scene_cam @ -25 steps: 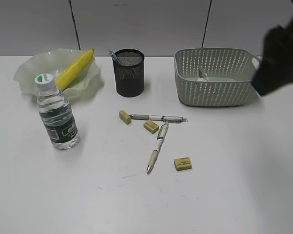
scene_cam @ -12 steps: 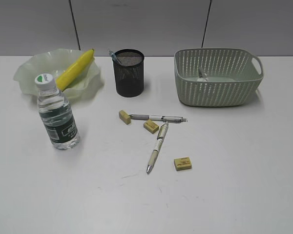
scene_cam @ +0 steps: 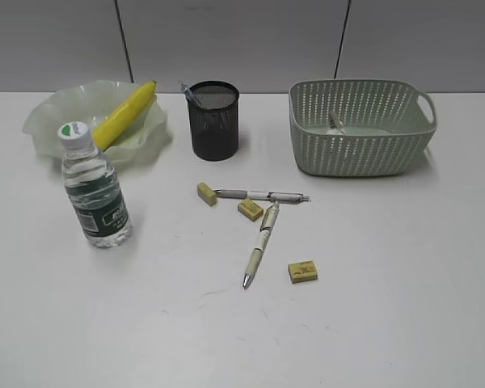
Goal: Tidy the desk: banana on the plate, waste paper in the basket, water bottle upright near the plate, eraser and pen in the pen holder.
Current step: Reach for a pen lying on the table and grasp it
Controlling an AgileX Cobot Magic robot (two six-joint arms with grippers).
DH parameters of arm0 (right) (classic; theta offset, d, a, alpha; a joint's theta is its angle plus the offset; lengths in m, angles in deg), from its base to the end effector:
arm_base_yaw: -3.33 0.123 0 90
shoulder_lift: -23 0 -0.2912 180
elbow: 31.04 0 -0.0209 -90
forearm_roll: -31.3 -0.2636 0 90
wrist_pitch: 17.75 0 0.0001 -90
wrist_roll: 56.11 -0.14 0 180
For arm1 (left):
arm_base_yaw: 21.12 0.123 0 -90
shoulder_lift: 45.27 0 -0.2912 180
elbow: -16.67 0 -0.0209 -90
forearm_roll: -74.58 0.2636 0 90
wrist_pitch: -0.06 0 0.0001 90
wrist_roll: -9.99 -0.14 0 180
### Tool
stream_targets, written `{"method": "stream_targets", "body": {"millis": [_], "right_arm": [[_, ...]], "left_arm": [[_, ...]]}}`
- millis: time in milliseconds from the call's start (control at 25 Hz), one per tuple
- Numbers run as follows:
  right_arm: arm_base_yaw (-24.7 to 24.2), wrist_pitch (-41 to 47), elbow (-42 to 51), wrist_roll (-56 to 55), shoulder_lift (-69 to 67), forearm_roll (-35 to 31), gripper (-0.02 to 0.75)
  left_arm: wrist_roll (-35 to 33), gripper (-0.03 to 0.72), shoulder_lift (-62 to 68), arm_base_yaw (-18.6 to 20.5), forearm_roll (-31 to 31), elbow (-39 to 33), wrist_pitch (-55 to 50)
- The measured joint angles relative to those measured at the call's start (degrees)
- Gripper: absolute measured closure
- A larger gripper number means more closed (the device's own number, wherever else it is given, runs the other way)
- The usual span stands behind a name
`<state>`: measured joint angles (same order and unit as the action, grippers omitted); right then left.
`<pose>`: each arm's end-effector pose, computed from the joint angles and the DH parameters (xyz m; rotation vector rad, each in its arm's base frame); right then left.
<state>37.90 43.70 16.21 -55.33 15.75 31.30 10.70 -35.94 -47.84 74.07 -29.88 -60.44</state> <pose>0.0325 0.0224 0.2685 -0.6205 1.9473 0.3715 0.0393 -0.0210 0.2731 0.4607 1.9928 -0.3112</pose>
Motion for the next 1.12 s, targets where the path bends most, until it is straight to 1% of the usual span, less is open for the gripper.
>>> {"method": "stream_targets", "body": {"millis": [160,280,360,560,640,720,920,1120], "right_arm": [[0.1,-1.5,1.0,0.2,0.0,0.0,0.274],[0.1,-1.7,1.0,0.3,0.0,0.0,0.276],[0.1,-1.7,1.0,0.3,0.0,0.0,0.276],[0.2,-1.7,1.0,0.3,0.0,0.4,0.277],[0.2,-1.7,1.0,0.3,0.0,0.4,0.277],[0.2,-1.7,1.0,0.3,0.0,0.4,0.277],[0.2,-1.7,1.0,0.3,0.0,0.4,0.279],[0.2,-1.7,1.0,0.3,0.0,0.4,0.279]], "left_arm": [[-0.4,0.251,7.0,0.0,-0.6,1.2,2.9],[-2.5,0.251,16.0,0.0,-1.7,3.3,10.7],[-6.3,0.251,22.9,0.0,-4.1,4.9,15.9],[-19.8,0.251,44.0,0.0,-13.6,10.2,26.9],[-24.2,0.251,53.2,0.0,-16.3,14.0,28.1],[-27.1,0.251,61.0,-0.2,-17.9,18.4,27.8],[-29.4,0.251,76.8,-2.3,-18.0,32.0,25.6],[-31.5,0.251,89.0,-5.0,-17.9,44.2,25.2]]}}
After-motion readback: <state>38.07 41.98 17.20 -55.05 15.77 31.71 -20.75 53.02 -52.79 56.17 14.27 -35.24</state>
